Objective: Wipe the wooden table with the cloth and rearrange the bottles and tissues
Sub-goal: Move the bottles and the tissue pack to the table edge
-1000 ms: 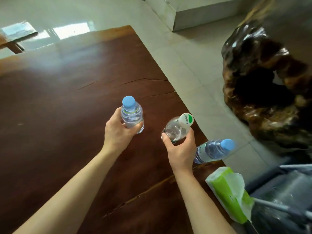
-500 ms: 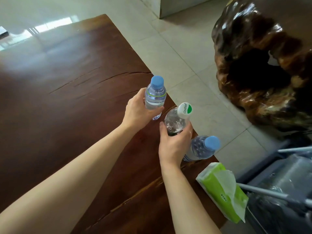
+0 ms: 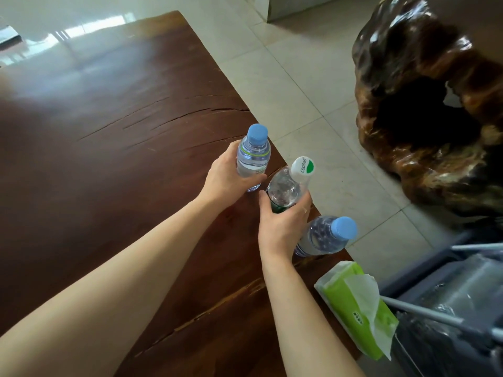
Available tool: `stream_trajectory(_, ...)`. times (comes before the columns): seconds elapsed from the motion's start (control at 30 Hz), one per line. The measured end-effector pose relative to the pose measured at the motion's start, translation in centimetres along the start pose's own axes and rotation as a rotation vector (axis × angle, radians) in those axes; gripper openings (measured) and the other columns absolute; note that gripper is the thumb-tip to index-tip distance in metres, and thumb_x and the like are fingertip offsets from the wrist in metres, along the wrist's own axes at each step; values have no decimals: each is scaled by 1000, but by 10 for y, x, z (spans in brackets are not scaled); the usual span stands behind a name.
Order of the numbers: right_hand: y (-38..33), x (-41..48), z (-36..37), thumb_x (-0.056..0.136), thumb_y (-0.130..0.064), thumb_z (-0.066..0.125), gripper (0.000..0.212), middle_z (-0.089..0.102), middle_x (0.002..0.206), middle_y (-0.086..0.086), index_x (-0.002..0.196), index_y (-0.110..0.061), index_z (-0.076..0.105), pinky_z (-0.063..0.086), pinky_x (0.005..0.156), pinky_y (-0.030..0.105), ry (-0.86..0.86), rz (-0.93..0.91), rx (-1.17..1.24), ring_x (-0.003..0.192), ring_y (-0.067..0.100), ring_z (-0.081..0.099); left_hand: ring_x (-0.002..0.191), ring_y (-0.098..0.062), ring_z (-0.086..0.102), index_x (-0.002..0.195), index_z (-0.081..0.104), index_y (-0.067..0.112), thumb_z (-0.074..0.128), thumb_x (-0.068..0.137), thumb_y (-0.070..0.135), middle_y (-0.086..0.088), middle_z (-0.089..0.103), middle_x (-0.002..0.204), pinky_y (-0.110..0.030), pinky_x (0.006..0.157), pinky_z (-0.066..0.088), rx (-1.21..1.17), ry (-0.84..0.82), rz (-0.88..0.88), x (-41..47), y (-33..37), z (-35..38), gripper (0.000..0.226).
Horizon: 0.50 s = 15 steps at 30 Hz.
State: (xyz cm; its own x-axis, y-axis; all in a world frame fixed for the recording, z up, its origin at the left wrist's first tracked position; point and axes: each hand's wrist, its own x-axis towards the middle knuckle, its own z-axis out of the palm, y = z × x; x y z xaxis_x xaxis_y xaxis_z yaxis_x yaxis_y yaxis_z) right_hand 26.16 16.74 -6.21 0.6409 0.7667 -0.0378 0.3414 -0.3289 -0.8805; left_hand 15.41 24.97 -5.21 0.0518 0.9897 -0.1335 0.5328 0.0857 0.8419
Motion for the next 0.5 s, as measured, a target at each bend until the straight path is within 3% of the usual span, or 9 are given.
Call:
stream_trajectory(0.07, 1, -3, -1, 79, -33, 86, 92, 49, 151, 14, 151, -4, 35, 33, 110, 21, -39, 43, -13, 140, 28, 47, 115, -12, 62, 143, 41, 30, 87, 69, 37, 13, 65, 125, -39, 98, 51, 48, -14, 15, -5, 0, -4, 87)
stream_trajectory(0.17, 0, -13, -5, 82, -34, 83, 98, 39, 158, 15, 155, -3, 27, 29, 118, 31, -123, 109, -54, 147, 28, 37, 130, -16, 53, 152, 32, 25, 83, 74, 46, 0, 57, 142, -32, 105, 43, 133, -7, -32, -24, -5, -16, 96)
stream_trajectory(0.3, -5, -40, -13, 86, -34, 79, 96, 31, 161, 19, 156, 0, 22, 22, 124, 34, -240, 104, -158, 151, 30, 29, 125, -15, 56, 147, 42, 23, 68, 87, 51, 0, 58, 141, -35, 105, 45, 193, 64, -94, -69, -16, -40, 71)
stream_trajectory(0.5, -4, -91, -57, 93, -46, 61, 64, 40, 157, 8, 147, -15, 45, 30, 120, 40, -418, -178, -497, 146, 26, 32, 115, -14, 62, 131, 60, 25, 56, 92, 55, 6, 64, 128, -31, 95, 47, 388, 83, -45, -150, -19, -76, 49)
